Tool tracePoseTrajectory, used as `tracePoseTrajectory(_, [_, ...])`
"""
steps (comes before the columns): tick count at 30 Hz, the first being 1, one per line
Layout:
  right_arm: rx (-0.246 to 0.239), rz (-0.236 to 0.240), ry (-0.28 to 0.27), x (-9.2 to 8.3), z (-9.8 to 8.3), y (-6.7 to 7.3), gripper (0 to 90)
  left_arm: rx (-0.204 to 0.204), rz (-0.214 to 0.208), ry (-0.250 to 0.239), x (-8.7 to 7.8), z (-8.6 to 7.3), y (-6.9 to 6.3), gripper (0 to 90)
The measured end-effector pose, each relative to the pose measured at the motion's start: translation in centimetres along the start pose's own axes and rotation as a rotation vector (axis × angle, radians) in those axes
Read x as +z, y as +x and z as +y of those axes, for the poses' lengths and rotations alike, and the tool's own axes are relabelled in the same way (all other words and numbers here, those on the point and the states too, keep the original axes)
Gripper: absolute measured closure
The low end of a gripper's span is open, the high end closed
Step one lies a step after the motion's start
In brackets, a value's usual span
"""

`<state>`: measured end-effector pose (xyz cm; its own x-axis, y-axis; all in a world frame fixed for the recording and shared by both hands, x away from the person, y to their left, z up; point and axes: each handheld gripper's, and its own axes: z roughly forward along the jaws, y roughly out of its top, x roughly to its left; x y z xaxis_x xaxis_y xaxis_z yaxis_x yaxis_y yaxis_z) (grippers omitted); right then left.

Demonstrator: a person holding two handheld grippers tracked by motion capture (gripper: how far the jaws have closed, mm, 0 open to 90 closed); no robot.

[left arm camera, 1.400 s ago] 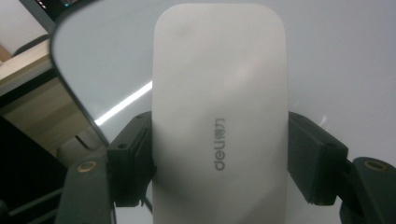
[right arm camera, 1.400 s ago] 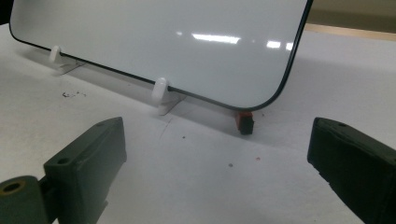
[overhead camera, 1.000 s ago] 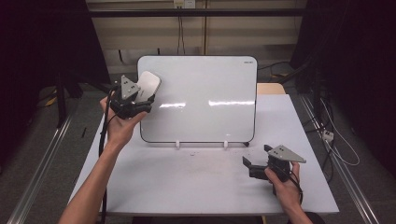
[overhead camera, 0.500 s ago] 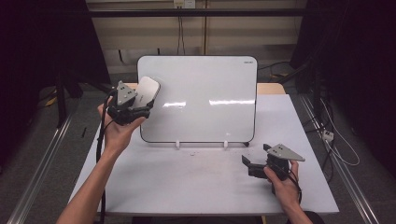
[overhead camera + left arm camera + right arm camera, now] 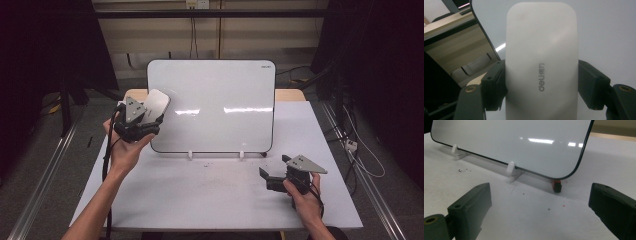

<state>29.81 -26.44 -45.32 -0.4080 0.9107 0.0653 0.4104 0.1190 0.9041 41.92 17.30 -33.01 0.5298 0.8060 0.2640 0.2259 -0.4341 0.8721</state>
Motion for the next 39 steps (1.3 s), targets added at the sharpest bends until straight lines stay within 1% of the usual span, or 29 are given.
tracePoseTrajectory(2, [0.003,0.002,-0.003,0.0,0.0,0.0,4.5,-0.001,-0.003,0.008,0.0,-0.2,-0.3,31.3])
tracePoseTrajectory(8, [-0.003,0.002,-0.002,0.0,0.1,0.1,4.4,0.038,-0.014,0.039,0.4,-1.1,-1.3,31.3])
tracePoseTrajectory(9, [-0.002,0.003,-0.002,0.0,0.1,0.2,4.4,0.034,-0.021,0.042,0.4,-1.2,-1.4,31.3])
tracePoseTrajectory(11, [-0.003,0.005,-0.002,0.0,0.1,0.2,4.4,0.052,-0.020,0.051,0.5,-1.4,-1.8,31.3])
tracePoseTrajectory(12, [-0.003,0.006,-0.002,0.0,0.1,0.3,4.4,0.059,-0.027,0.053,0.5,-1.6,-2.0,31.3])
tracePoseTrajectory(13, [-0.003,0.006,0.000,0.1,0.1,0.3,4.4,0.056,-0.027,0.048,0.6,-1.8,-2.3,31.3])
tracePoseTrajectory(14, [-0.003,0.005,0.000,0.1,0.1,0.2,4.4,0.078,-0.032,0.066,0.7,-1.8,-2.4,31.3])
tracePoseTrajectory(15, [-0.001,0.005,0.000,0.1,0.1,0.2,4.4,0.073,-0.032,0.058,0.9,-2.0,-2.6,31.3])
tracePoseTrajectory(16, [-0.001,0.004,0.000,0.1,0.1,0.2,4.4,0.073,-0.032,0.063,1.0,-2.0,-2.8,31.3])
tracePoseTrajectory(17, [0.000,0.005,0.000,0.1,0.1,0.2,4.4,0.092,-0.038,0.076,1.1,-2.1,-2.8,31.3])
tracePoseTrajectory(18, [-0.001,0.005,0.000,0.1,0.1,0.2,4.4,0.086,-0.033,0.070,1.2,-2.2,-3.0,31.3])
tracePoseTrajectory(19, [-0.002,0.006,0.000,0.1,0.1,0.2,4.4,0.107,-0.044,0.091,1.3,-2.2,-3.1,31.3])
tracePoseTrajectory(20, [-0.002,0.008,-0.001,0.0,0.1,0.2,4.4,0.101,-0.042,0.085,1.5,-2.4,-3.4,31.3])
tracePoseTrajectory(22, [-0.004,0.010,0.000,0.0,0.1,0.2,4.4,0.125,-0.042,0.099,1.9,-2.7,-3.7,31.3])
tracePoseTrajectory(24, [0.002,0.008,0.004,0.1,0.1,0.2,4.4,0.127,-0.033,0.103,2.1,-2.9,-3.8,31.3])
tracePoseTrajectory(26, [0.001,0.009,0.004,0.0,0.1,0.3,4.4,0.146,-0.036,0.112,2.2,-3.0,-3.9,31.3])
tracePoseTrajectory(27, [0.000,0.009,0.004,0.0,0.1,0.3,4.4,0.141,-0.032,0.107,2.4,-3.0,-3.9,31.3])
tracePoseTrajectory(29, [0.000,0.008,0.004,0.0,0.1,0.3,4.4,0.139,-0.041,0.116,2.7,-3.2,-3.9,31.3])
tracePoseTrajectory(31, [0.002,0.007,0.005,0.1,0.1,0.3,4.6,0.164,-0.032,0.134,3.1,-3.4,-4.0,31.3])
tracePoseTrajectory(33, [0.004,0.004,0.006,0.1,0.1,0.2,4.6,0.165,-0.036,0.139,3.5,-3.7,-4.1,31.3])
tracePoseTrajectory(34, [0.005,0.005,0.005,0.1,0.1,0.2,4.6,0.177,-0.031,0.147,3.6,-3.7,-4.2,31.3])
tracePoseTrajectory(37, [0.005,0.006,0.005,0.1,0.1,0.2,4.6,0.194,-0.025,0.152,4.0,-3.8,-4.3,31.3])
tracePoseTrajectory(38, [0.004,0.007,0.006,0.1,0.1,0.2,4.6,0.194,-0.025,0.153,4.1,-3.9,-4.4,31.3])
tracePoseTrajectory(39, [0.005,0.006,0.007,0.1,0.1,0.2,4.6,0.200,-0.022,0.161,4.3,-3.9,-4.5,31.3])
